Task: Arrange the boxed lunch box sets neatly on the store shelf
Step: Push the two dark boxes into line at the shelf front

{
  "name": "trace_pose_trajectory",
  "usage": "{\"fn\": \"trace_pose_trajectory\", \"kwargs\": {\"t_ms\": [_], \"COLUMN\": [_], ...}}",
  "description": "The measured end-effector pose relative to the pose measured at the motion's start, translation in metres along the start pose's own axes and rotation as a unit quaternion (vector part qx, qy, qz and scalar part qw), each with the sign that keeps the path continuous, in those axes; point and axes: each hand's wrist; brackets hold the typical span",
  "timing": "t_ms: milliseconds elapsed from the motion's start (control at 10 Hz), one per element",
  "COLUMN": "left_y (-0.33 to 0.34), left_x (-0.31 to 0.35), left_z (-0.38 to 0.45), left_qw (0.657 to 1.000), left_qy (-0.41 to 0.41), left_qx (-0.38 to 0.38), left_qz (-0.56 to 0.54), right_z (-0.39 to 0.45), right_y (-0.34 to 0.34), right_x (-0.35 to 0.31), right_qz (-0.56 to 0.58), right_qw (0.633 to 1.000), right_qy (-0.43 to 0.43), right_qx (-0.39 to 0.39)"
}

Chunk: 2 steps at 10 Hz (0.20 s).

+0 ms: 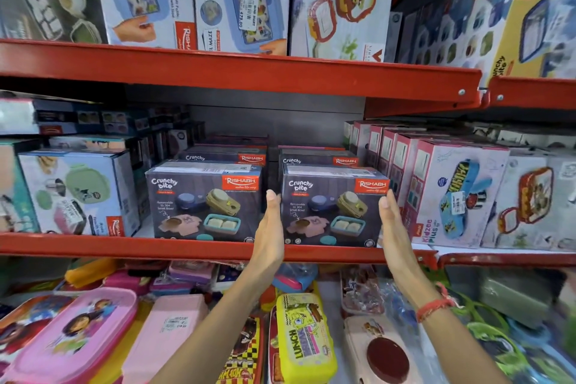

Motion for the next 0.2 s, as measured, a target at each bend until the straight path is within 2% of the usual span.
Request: {"fn": "trace_pose_trajectory", "kwargs": {"t_ms": [100, 200], "left_y": [0.0, -0.0035], "left_x": [-0.0002, -0.0008], "left_z": [-0.0001, -0.0064], "left_qw": [1.0, 0.998], "left_qy": [-0.016, -0.004], "left_qx": [-0.012, 0.008], "left_qz": [0.003, 0.064], "right_z": [-0.0029, -0.0085], "right_y": [-0.0006, 0.0066], "right_x": [-0.0006, -0.005], "right_qz": [0.004, -0.024], "right_qw": [1.0, 0.997], "right_qy": [0.005, -0.016], "right_qx": [-0.006, 0.065]}}
Point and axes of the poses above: each hand's wrist, its own z-axis towards the middle knuckle, its own y-axis out of the palm, x = y × z, and after that the axes turned 5 degrees about y, right-handed
